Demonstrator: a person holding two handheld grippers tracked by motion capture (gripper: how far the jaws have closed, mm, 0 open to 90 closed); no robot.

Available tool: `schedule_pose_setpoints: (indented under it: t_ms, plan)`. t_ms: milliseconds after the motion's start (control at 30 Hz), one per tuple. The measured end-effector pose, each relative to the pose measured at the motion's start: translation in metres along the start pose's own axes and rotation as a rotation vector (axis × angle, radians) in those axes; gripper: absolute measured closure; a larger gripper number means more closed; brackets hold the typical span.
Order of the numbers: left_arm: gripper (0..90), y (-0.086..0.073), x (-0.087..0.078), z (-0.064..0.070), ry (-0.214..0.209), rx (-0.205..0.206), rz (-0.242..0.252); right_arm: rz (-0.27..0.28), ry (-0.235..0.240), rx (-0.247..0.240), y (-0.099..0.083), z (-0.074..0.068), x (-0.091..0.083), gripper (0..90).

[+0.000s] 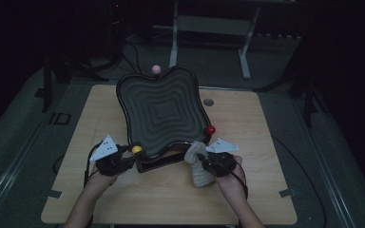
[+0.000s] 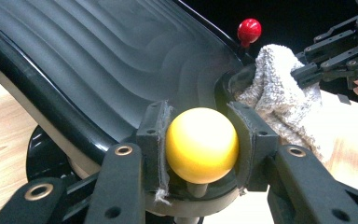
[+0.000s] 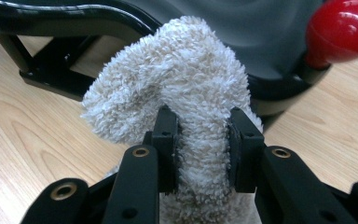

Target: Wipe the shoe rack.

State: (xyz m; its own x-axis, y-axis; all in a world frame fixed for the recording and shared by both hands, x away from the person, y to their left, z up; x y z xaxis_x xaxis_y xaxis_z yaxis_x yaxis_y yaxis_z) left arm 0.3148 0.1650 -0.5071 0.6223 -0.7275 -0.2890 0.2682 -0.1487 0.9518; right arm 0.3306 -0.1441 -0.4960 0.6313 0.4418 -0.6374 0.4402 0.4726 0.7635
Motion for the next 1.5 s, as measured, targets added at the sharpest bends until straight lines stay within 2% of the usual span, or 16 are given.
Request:
schedule_pose_setpoints:
  t_ms: [100, 167, 233, 300, 367, 533, 633, 700, 767, 933, 1000, 1067, 1233, 1400, 1500]
  plan:
    - [60.2, 0.000, 0.000, 0.000, -0.002, 0.003, -0.004, 0.041, -0.030, 0.012, 0.008, 0.009, -0.012, 69.0]
    - [60.2, 0.000, 0.000, 0.000, -0.003, 0.002, -0.002, 0.052, -0.055, 0.020, 0.009, 0.014, -0.015, 69.0]
    - [60.2, 0.000, 0.000, 0.000, -0.005, 0.004, -0.004, 0.037, -0.064, 0.021, 0.003, 0.016, -0.009, 69.2]
    - [60.2, 0.000, 0.000, 0.000, -0.006, 0.004, -0.003, 0.014, -0.051, 0.041, -0.004, 0.019, -0.004, 69.3]
    - [60.2, 0.000, 0.000, 0.000, -0.006, 0.006, -0.004, 0.004, -0.058, 0.050, -0.006, 0.023, -0.005, 69.2]
    - [60.2, 0.000, 0.000, -0.001, -0.011, 0.005, -0.004, 0.059, -0.094, 0.081, 0.003, 0.037, -0.021, 69.2]
    - [60.2, 0.000, 0.000, -0.001, -0.011, 0.005, -0.004, 0.040, -0.123, 0.067, -0.002, 0.038, -0.013, 69.3]
    - [60.2, 0.000, 0.000, 0.000, -0.011, 0.004, -0.006, -0.004, -0.113, 0.074, -0.011, 0.039, -0.002, 69.4]
    - [60.2, 0.000, 0.000, 0.000, -0.010, 0.003, -0.004, -0.012, -0.101, 0.095, -0.015, 0.041, -0.001, 69.4]
    - [60.2, 0.000, 0.000, -0.001, -0.013, 0.002, -0.001, 0.081, -0.113, 0.108, 0.005, 0.047, -0.026, 69.3]
    - [60.2, 0.000, 0.000, -0.001, -0.014, 0.003, -0.003, 0.102, -0.121, 0.095, 0.010, 0.045, -0.029, 69.4]
    - [60.2, 0.000, 0.000, -0.001, -0.013, 0.001, -0.003, 0.082, -0.116, 0.087, 0.008, 0.042, -0.022, 69.3]
    - [60.2, 0.000, 0.000, 0.000, -0.010, 0.001, 0.000, 0.009, -0.074, 0.087, -0.012, 0.033, -0.001, 69.5]
    - [60.1, 0.000, 0.001, 0.000, -0.008, 0.002, 0.004, -0.057, -0.022, 0.058, -0.028, 0.017, 0.016, 69.8]
    - [60.1, 0.000, 0.001, 0.000, -0.004, 0.002, 0.003, -0.100, 0.031, 0.042, -0.032, 0.007, 0.026, 70.3]
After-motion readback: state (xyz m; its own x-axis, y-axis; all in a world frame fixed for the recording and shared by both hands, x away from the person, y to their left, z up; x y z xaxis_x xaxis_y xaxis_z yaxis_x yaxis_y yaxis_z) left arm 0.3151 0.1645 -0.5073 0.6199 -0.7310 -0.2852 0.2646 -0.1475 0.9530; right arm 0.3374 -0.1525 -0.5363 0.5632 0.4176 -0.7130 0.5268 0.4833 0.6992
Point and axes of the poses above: each handheld gripper's, and its own axes: x roughly forward along the jaws, y roughly out of its top, z roughly to its right, the point moved 4 cm from there along x, roughly forward along the jaws, and after that the axes turned 1 degree about -z, right-handed, at the moved point
